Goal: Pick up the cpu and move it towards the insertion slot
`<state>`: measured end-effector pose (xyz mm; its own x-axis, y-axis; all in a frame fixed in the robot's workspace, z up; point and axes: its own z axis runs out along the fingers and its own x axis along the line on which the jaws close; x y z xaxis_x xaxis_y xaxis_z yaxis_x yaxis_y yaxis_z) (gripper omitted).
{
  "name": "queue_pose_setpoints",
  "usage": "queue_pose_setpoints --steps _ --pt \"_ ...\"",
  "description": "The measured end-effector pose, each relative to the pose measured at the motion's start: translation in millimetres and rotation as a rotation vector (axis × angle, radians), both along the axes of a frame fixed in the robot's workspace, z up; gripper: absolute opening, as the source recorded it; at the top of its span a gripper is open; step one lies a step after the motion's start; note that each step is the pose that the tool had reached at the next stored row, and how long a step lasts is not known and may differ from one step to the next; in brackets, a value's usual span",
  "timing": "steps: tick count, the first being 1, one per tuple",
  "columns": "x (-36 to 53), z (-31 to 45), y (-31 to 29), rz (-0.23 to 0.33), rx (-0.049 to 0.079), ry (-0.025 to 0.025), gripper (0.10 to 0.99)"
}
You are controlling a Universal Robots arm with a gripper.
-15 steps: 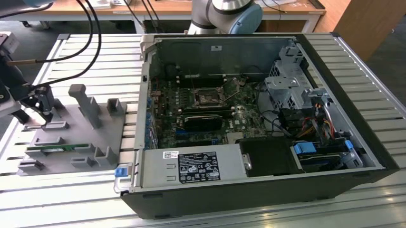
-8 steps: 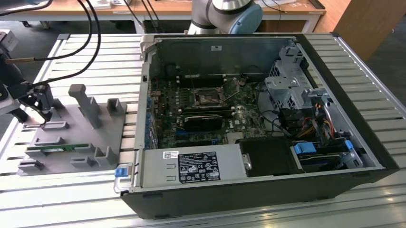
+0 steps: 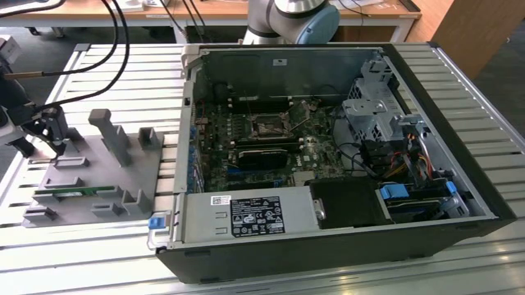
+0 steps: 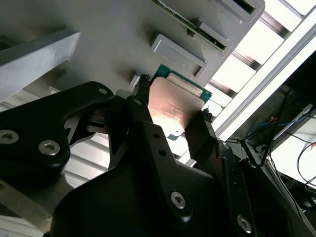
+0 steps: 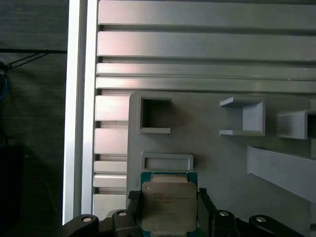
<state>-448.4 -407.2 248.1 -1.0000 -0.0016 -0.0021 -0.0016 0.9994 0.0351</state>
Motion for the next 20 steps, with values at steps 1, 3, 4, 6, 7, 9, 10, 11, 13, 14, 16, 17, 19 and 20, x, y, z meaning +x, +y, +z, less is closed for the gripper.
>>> queue_pose_setpoints --steps 1,3,4,6,7,9,10,11,13,14,16,17,19,20 --pt "0.0 0.6 0.0 0.0 0.0 0.0 0.537" --pt "0.0 1.6 0.1 0.0 0.0 0.0 0.537" --pt "0.0 2.1 0.1 0.0 0.0 0.0001 0.537" --pt "0.0 3.0 0.1 0.0 0.0 -0.0001 0.537" --pt "0.0 3.5 0.1 0.0 0.0 0.0 0.537" --pt "0.0 4.4 0.2 0.0 0.0 0.0 0.537" --pt "0.0 4.9 0.2 0.0 0.0 0.0 0.537" --pt "0.0 5.5 0.2 0.0 0.0 0.0001 0.537" --pt "0.0 6.5 0.2 0.0 0.0 0.0 0.537" --pt "0.0 7.2 0.2 0.0 0.0 0.0001 0.537" --pt "0.0 8.3 0.2 0.0 0.0 0.0 0.537" --pt "0.0 9.0 0.2 0.0 0.0 0.0 0.537" --pt "0.0 10.4 0.2 0.0 0.0 0.0001 0.537" --pt "0.0 11.0 0.3 0.0 0.0 0.0001 0.537"
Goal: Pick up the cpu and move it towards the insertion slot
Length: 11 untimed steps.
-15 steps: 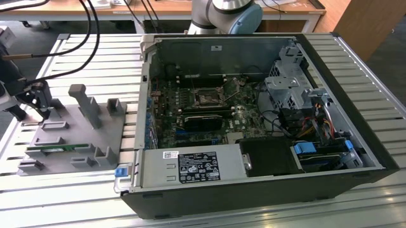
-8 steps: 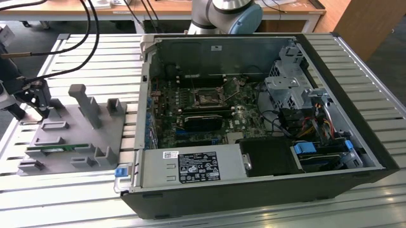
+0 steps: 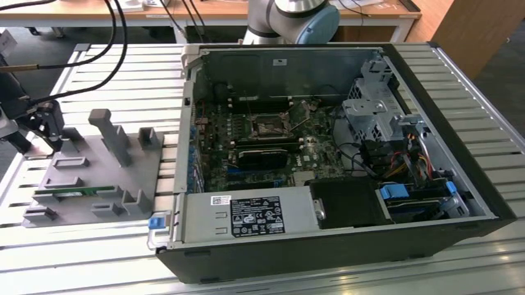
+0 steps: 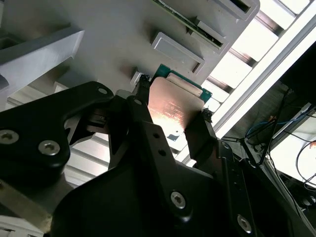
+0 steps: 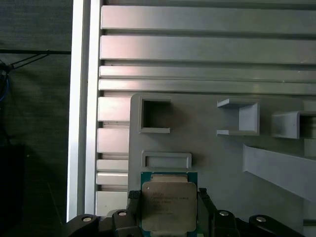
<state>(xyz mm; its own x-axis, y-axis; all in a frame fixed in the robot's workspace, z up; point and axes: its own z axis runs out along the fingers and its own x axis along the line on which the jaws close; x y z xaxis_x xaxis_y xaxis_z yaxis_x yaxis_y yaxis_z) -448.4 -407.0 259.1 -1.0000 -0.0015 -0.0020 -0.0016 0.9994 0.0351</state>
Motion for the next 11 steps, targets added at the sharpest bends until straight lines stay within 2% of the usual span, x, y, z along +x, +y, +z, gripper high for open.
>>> queue_pose_setpoints --steps 11 --pt "0.0 6.8 0.0 0.0 0.0 0.0 0.537"
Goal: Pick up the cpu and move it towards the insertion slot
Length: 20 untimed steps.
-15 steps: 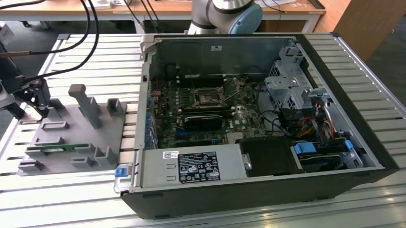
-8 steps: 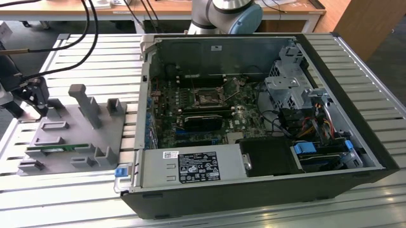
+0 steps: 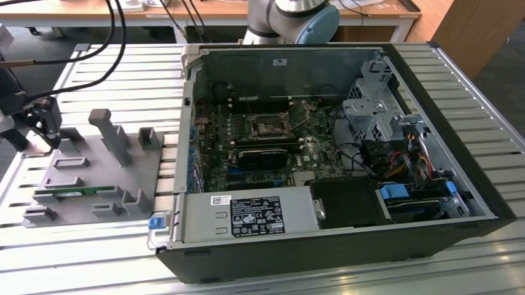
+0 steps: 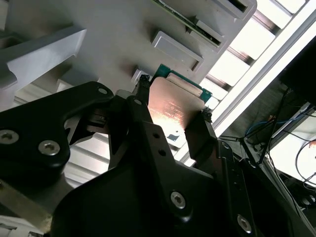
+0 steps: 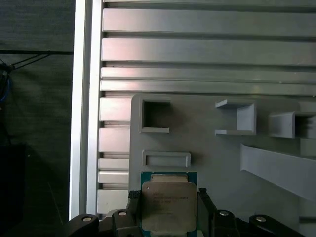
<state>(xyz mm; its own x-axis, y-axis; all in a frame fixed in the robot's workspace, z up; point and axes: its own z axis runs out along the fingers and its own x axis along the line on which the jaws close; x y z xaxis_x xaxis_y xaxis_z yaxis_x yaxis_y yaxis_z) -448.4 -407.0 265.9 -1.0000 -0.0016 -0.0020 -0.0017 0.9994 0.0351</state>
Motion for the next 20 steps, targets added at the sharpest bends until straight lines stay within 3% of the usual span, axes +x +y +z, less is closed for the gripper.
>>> queue_pose_setpoints --steps 20 --pt "0.0 13.2 0.1 0.0 0.0 -0.0001 0.537"
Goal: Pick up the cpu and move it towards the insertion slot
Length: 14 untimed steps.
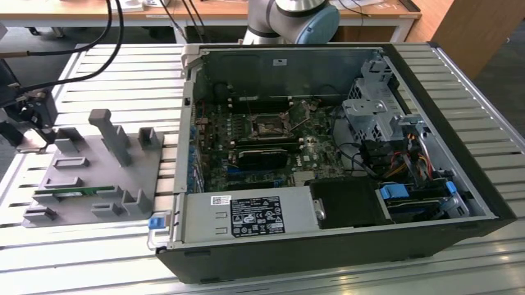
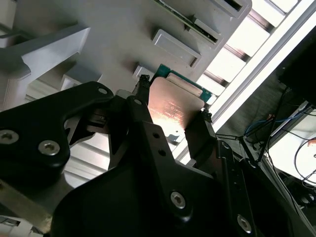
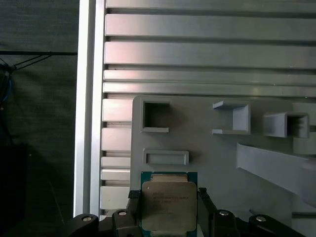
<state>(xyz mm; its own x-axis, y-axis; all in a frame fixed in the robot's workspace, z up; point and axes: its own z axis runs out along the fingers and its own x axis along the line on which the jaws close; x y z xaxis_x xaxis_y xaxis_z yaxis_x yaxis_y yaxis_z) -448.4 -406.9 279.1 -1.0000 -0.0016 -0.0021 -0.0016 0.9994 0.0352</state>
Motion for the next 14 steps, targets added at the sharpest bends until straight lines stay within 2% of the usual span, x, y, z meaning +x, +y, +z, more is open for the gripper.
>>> queue_pose_setpoints --steps 14 --pt "0.0 10.0 0.1 0.0 0.0 0.0 0.537"
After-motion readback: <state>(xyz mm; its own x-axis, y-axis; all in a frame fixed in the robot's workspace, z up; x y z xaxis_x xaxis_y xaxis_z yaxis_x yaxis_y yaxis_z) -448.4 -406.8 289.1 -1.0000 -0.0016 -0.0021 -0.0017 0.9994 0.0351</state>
